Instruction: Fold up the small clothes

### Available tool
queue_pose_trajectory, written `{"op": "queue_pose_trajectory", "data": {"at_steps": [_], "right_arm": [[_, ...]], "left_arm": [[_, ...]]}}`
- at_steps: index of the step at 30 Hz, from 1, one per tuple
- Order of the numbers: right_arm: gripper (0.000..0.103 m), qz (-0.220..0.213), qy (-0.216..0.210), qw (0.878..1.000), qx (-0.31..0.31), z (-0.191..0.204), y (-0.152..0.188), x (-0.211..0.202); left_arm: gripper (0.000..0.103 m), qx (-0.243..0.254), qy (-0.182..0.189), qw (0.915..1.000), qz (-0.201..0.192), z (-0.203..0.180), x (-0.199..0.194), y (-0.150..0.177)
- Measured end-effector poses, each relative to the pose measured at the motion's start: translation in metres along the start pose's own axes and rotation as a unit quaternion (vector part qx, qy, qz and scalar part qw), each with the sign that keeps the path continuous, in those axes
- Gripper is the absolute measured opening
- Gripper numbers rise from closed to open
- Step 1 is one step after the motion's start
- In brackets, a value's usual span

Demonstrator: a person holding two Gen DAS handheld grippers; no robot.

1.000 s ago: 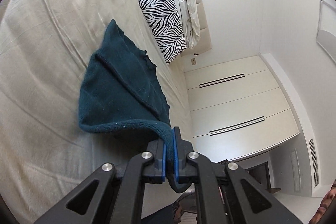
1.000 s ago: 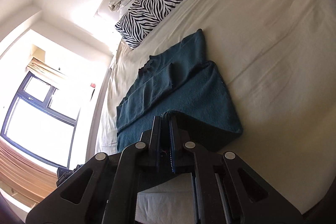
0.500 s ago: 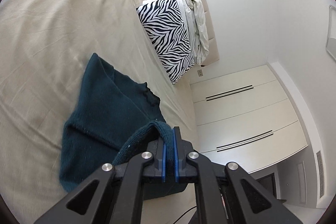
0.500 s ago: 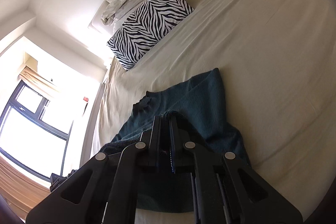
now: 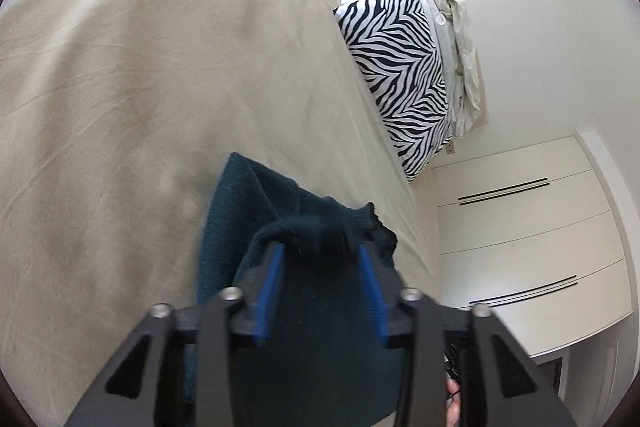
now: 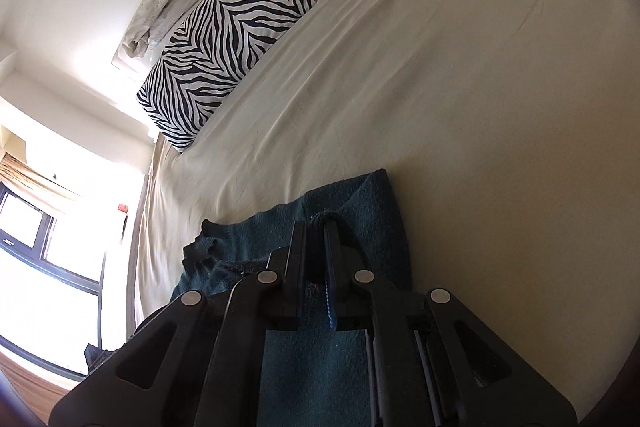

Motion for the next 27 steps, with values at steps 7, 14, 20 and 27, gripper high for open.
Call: {"op": "queue_pose_trajectory", "data": {"at_steps": [7,14,20,27], "right_arm": [[0.066,-0.031,0.021,0.999,0.003,-0.016,-0.001,0.001],[0.069,-0.041,0.050,0.995,-0.071,-0.003,0.010,-0.039],[0.068,-0.028,0.046,0.986,-0.157,0.028,0.050,-0.062],[0.067,-0.010,0.061,0.984,-0.167,0.019,0.076,-0.055]], "left_arm": [[0.082,0.023,0.001,0.9996,-0.019,0.000,-0.021,0.004],[0.082,0.088,-0.029,0.9948,-0.041,-0.005,-0.043,0.036],[0.080,0.173,-0.063,0.9823,-0.035,-0.031,-0.029,0.059],[0.065,0.217,-0.119,0.9681,-0.039,-0.018,-0.012,0.067]]}}
Point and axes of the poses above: each gripper's, at about its wrist camera, not at the fingertips, and x roughly the way its jaws point, z to its left, y to its underside, the point moved 7 cm from there along x, roughly the way its jaws point, and after that the axes turned 7 degrees about -x, right-handed, at the moved point
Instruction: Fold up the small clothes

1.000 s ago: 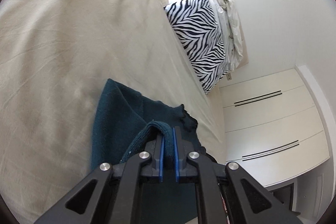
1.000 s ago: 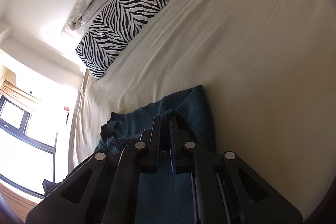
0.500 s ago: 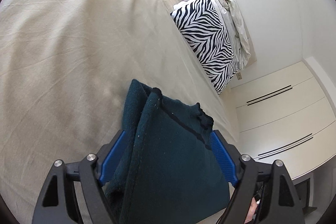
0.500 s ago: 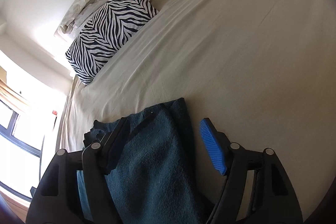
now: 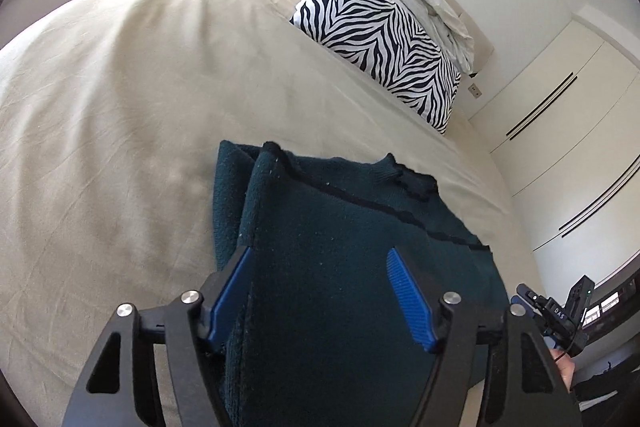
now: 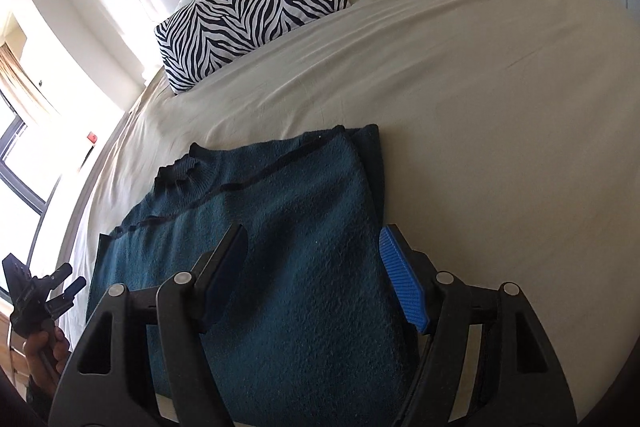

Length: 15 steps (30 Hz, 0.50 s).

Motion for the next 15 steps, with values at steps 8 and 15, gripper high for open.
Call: {"op": "queue_pose_trajectory", "data": {"at_steps": [8,15], "right_arm": [[0.067,0.006,0.032,0.999,0.000,-0.015,0.012,0.012],[0.067,0.031,0.037,0.999,-0.004,-0.020,0.023,0.021]], "left_arm": [[0.045,-0.002,-0.011,0.9998,0.015,0.019,0.003,0.016],[0.026,0.001,-0.015,0.9993,0.034,0.022,0.009,0.031]]}}
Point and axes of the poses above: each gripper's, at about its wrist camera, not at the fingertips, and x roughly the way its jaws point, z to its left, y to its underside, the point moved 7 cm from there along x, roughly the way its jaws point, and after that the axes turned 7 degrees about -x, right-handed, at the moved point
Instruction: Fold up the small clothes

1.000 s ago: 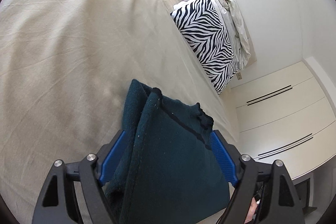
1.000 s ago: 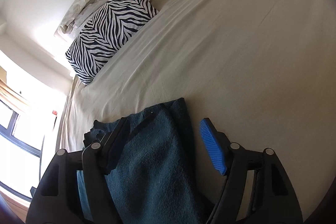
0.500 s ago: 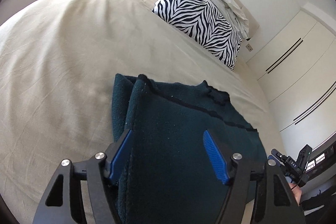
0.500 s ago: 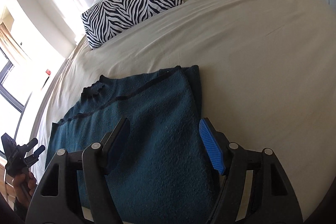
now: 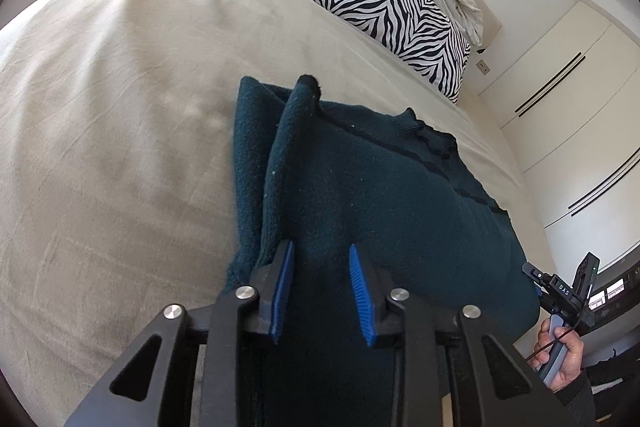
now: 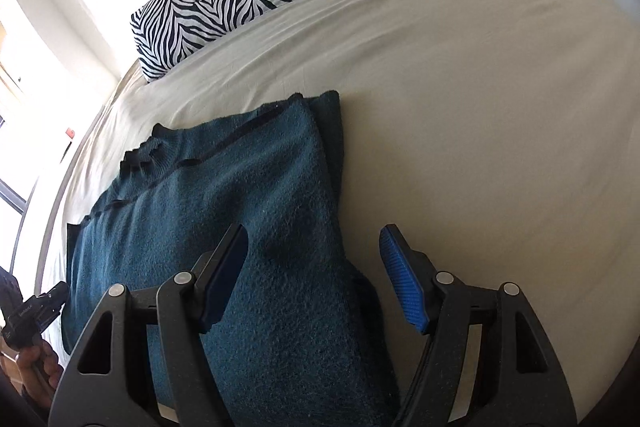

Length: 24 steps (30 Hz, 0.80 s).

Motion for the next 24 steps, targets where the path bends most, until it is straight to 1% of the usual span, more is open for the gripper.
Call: {"op": "queue_pose_trajectory", "data": {"at_steps": [3,5,6,7,8,9,10,13,15,16,17,19,20,21,22,23,24], "right_arm": [[0.067,-0.005,0.007,1.000,-0.015,0.003,0.002,0.000],[0.067,-0.009,0.005,1.000,-0.011,0.003,0.001,-0.001],[0.067,-0.012,0.003,1.000,-0.009,0.003,0.000,-0.002],[0.067,-0.015,0.001,1.000,-0.008,0.004,-0.001,-0.003],[0.067,-0.018,0.001,1.000,-0.010,0.005,-0.002,-0.004],[0.067,-0.020,-0.001,1.000,-0.013,0.007,-0.003,-0.005],[0.067,-0.020,-0.003,1.000,-0.017,0.009,-0.004,-0.005],[0.067,-0.015,-0.001,0.999,-0.032,0.016,-0.003,-0.002],[0.067,-0.016,-0.001,0.999,-0.038,0.019,-0.003,-0.002],[0.067,-0.017,-0.002,0.999,-0.038,0.020,-0.003,-0.001],[0.067,-0.017,-0.003,0.999,-0.037,0.021,-0.002,-0.001],[0.067,-0.017,-0.002,0.999,-0.038,0.022,-0.002,0.001],[0.067,-0.016,-0.003,0.999,-0.040,0.022,-0.002,0.002],[0.067,-0.015,-0.003,0.999,-0.041,0.022,-0.002,0.002],[0.067,-0.015,-0.003,0.999,-0.042,0.022,-0.002,0.003],[0.067,-0.015,-0.004,0.999,-0.042,0.022,-0.003,0.003],[0.067,-0.014,-0.004,0.999,-0.043,0.022,-0.003,0.004]], "left_arm": [[0.026,-0.008,0.004,0.9999,-0.004,0.002,-0.007,-0.002],[0.031,-0.006,-0.002,0.9999,-0.012,0.001,-0.011,-0.008],[0.035,-0.006,-0.001,0.9999,-0.015,0.001,-0.013,-0.012],[0.046,-0.006,0.000,0.9998,-0.020,-0.001,-0.015,-0.017],[0.053,-0.003,-0.007,0.9996,-0.029,-0.002,-0.016,-0.022],[0.065,0.001,-0.018,0.9991,-0.039,-0.003,-0.018,-0.028],[0.069,0.005,-0.025,0.9986,-0.047,-0.005,-0.018,-0.034],[0.069,0.016,-0.035,0.9979,-0.051,-0.009,-0.010,-0.048],[0.067,0.038,-0.056,0.9956,-0.065,-0.014,-0.005,-0.059],[0.064,0.053,-0.066,0.9940,-0.070,-0.017,-0.002,-0.064],[0.062,0.068,-0.075,0.9925,-0.069,-0.021,0.004,-0.068],[0.053,0.094,-0.099,0.9893,-0.052,-0.025,0.018,-0.072],[0.050,0.101,-0.107,0.9879,-0.046,-0.025,0.024,-0.072],[0.044,0.108,-0.112,0.9870,-0.042,-0.025,0.029,-0.073],[0.040,0.112,-0.115,0.9863,-0.037,-0.025,0.033,-0.072],[0.038,0.116,-0.120,0.9854,-0.032,-0.023,0.037,-0.071],[0.033,0.119,-0.124,0.9848,-0.025,-0.021,0.041,-0.070]]}}
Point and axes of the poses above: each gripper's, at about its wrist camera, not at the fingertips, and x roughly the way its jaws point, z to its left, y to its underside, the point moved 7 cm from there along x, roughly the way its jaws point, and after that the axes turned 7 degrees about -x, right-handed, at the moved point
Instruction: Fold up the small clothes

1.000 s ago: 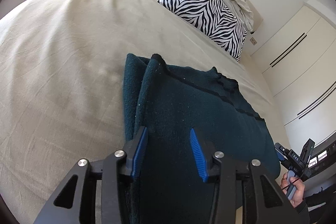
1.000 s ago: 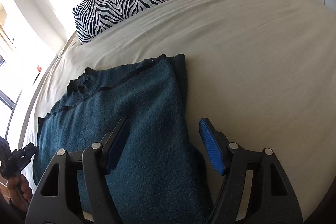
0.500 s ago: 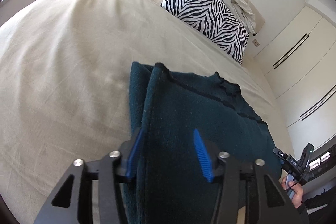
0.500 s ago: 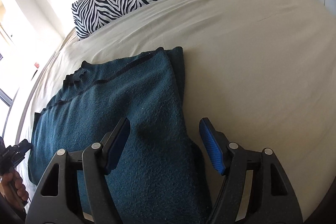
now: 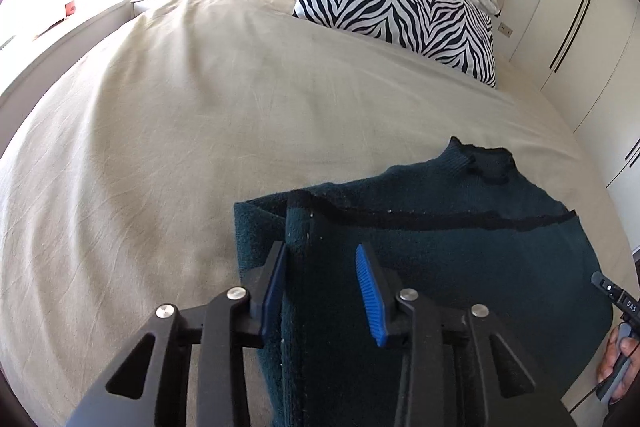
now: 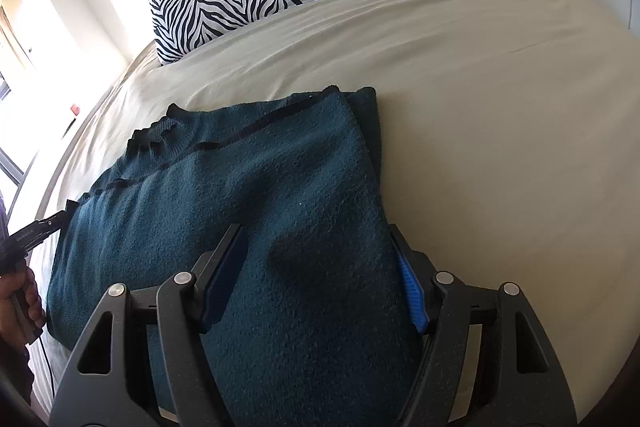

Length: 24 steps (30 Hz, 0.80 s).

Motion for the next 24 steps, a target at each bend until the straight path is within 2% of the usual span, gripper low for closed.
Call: {"op": "queue_pose_trajectory", "data": {"at_steps": [1,2,4,5,24], "right_arm": [[0.067,0.001,0.000,1.000,-0.001,0.000,0.000,0.001],[0.067,0.001,0.001,1.000,-0.002,0.000,0.000,0.001],[0.067,0.000,0.001,1.000,-0.001,0.000,0.000,0.002],[0.067,0.000,0.001,1.000,-0.001,0.000,0.000,0.002],[0.066,-0.001,0.014,1.000,-0.019,0.007,0.001,-0.006]], "left_arm": [[0.026,0.002,-0.002,1.0000,0.006,0.001,0.003,0.004],[0.024,0.004,-0.007,0.9999,0.008,0.001,0.004,0.006],[0.011,0.003,-0.012,0.9999,0.006,0.004,0.003,0.007],[0.009,-0.002,-0.012,0.9999,0.006,0.005,0.003,0.005],[0.007,-0.070,-0.022,0.9965,-0.038,0.039,-0.011,0.011]]}}
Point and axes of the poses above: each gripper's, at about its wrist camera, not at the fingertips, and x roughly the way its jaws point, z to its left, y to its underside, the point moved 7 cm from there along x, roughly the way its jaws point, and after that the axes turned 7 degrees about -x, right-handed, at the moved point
